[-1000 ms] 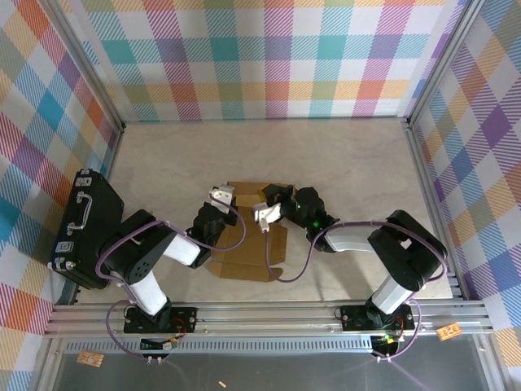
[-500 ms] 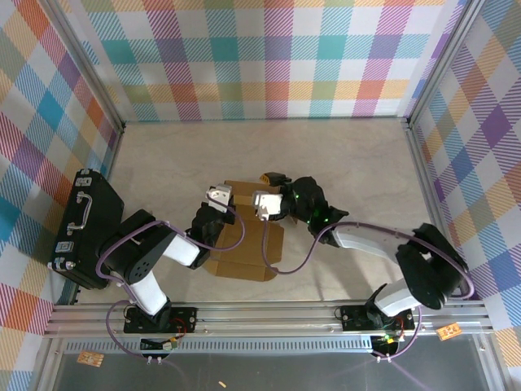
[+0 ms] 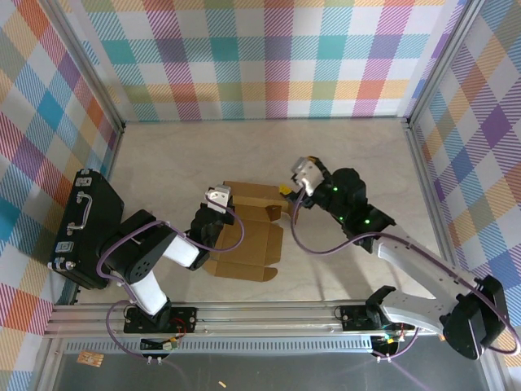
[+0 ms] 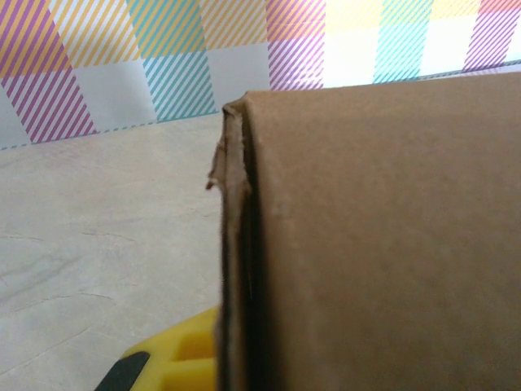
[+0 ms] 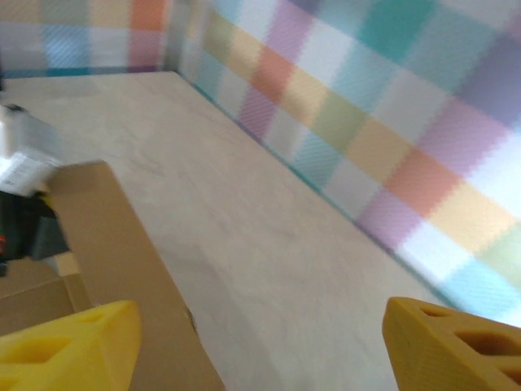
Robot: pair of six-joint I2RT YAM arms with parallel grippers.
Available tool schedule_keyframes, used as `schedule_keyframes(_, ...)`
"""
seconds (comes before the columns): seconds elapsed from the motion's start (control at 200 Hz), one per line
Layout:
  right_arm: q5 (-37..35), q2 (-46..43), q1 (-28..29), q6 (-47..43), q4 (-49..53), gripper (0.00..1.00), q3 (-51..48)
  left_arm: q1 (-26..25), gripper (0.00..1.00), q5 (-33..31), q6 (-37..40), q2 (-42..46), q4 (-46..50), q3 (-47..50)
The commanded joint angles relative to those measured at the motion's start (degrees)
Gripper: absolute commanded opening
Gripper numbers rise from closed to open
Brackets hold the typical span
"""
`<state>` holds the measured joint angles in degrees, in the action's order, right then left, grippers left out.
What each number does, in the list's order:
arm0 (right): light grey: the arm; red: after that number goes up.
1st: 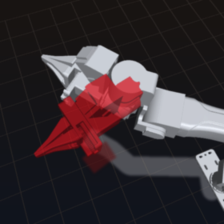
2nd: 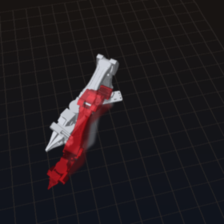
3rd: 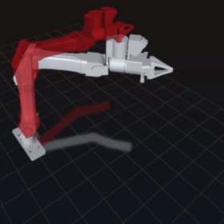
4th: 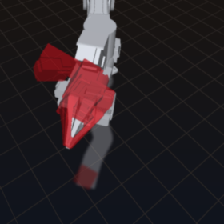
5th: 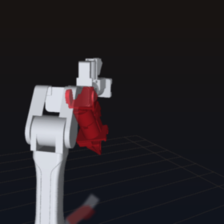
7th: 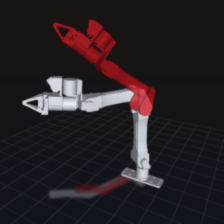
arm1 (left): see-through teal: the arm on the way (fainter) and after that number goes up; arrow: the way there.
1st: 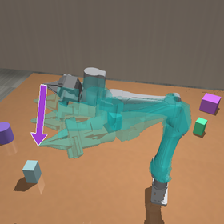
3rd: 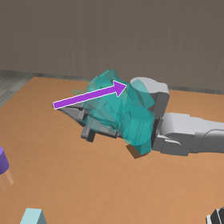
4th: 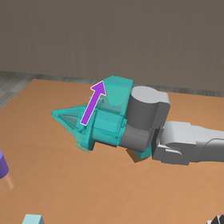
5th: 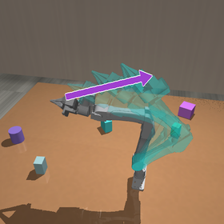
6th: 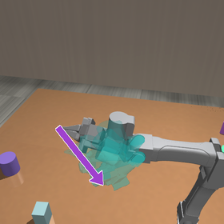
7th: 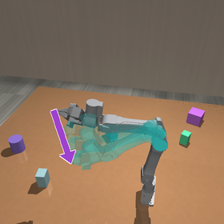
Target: Fold the paper box
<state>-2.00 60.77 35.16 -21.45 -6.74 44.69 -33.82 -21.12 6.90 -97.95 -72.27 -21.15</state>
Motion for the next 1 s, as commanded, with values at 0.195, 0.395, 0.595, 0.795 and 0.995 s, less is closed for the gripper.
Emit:
schedule_keyframes(0.195,8.45,1.41,-3.51,12.55,5.13,0.79,-2.66,0.47,0.0,-0.75,-0.22,-0.53,-2.85,0.67)
schedule_keyframes(0.395,10.25,9.13,-4.98,18.81,8.27,0.74,4.79,0.43,0.0,-0.91,-0.3,-0.6,-3.26,0.84)
schedule_keyframes(0.595,15.4,8.72,-5.13,5.92,8.32,0.84,2.24,0.44,0.0,-1.29,-0.49,-0.53,-2.75,0.58)
schedule_keyframes(0.795,13.57,12.21,-6.72,0.13,14.75,0.79,3.52,0.43,0.0,-1.11,-0.48,-0.72,-3.58,1.02)
schedule_keyframes(0.995,9.42,13.7,-9.13,2.56,11.35,0.69,2.03,0.44,0.0,-0.78,-0.47,-0.66,-3.54,1.02)
